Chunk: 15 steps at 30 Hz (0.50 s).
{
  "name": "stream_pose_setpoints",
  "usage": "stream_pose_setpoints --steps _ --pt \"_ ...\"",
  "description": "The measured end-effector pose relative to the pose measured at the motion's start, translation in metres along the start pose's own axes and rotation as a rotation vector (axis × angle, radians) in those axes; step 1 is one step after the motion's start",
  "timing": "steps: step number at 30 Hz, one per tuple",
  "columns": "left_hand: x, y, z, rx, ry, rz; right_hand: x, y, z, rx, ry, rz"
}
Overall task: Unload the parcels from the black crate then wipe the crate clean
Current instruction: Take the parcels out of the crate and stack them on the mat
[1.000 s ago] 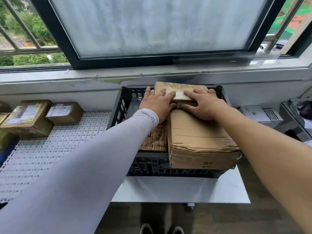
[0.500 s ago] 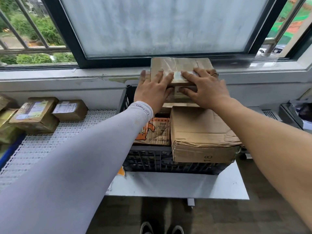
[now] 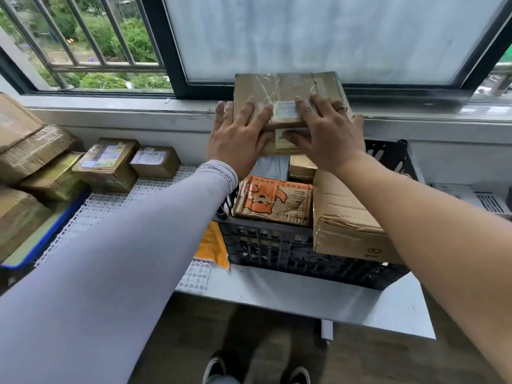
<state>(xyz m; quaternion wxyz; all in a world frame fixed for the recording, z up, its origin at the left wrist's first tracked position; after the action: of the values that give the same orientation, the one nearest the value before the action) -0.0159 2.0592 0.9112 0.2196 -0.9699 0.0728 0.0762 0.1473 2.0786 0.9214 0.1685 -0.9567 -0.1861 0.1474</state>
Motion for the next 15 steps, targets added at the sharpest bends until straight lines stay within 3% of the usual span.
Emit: stream_pose_setpoints --steps 15 --pt "-0.187 0.040 0.031 0.003 0.044 0.050 -0.176 -0.045 0.074 0.055 0.090 0.016"
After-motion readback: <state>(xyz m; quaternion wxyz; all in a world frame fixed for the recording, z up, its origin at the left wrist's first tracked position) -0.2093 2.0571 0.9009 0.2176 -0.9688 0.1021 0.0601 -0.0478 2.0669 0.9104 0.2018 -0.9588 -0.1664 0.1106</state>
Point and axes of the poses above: each hand's wrist, its own y-axis away from the middle knuckle, its own z-axis out of the palm, x = y × z, the point moved 10 cm from there along -y, towards the middle knuckle, and after that the axes turned 8 degrees about -y, right-handed, at the moved point
